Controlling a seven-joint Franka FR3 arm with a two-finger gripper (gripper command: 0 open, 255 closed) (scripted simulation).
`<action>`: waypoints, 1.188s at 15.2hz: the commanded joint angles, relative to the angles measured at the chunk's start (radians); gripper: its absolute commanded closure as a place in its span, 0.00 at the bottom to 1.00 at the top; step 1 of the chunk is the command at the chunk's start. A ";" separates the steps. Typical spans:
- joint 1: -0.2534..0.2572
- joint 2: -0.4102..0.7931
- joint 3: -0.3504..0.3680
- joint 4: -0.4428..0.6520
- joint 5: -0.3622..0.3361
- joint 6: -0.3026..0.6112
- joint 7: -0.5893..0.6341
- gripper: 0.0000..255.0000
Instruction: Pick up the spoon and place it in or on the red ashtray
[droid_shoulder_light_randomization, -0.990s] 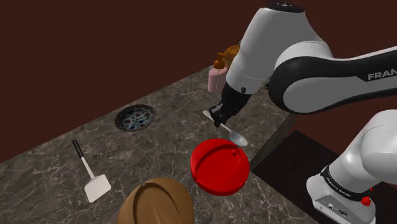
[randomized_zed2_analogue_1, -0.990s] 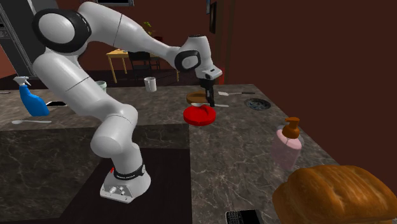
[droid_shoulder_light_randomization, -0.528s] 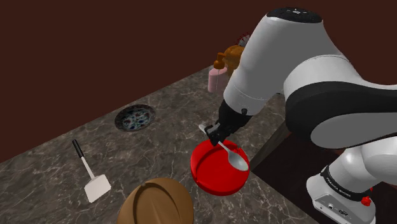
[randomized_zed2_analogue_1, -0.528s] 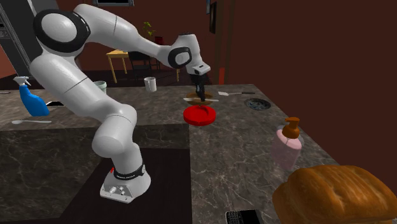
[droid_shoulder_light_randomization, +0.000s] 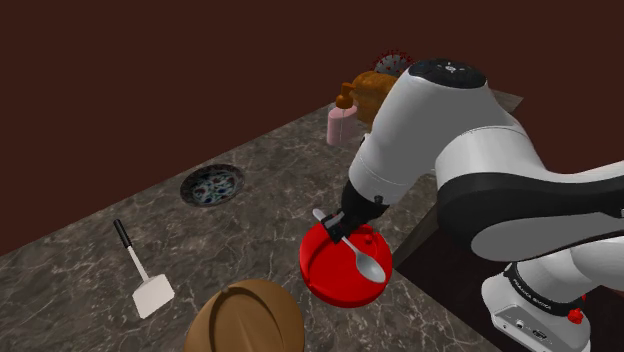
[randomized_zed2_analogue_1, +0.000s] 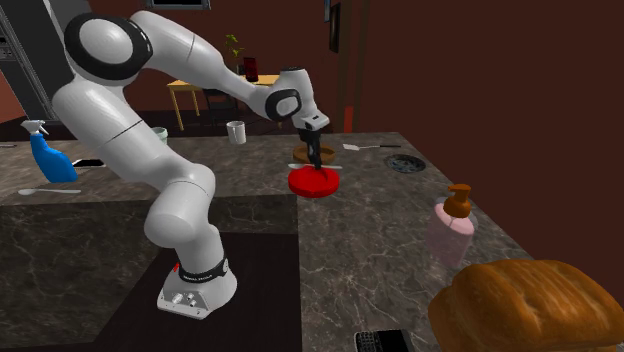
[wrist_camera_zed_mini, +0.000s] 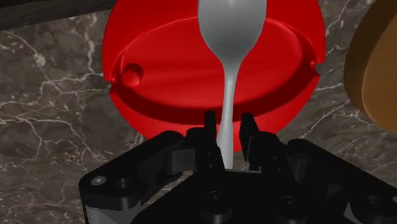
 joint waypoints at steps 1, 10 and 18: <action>-0.005 0.017 0.014 -0.016 -0.001 0.033 0.006 1.00; -0.021 0.063 0.048 -0.049 -0.011 0.111 0.022 1.00; -0.021 0.062 0.047 -0.049 -0.011 0.111 0.022 0.00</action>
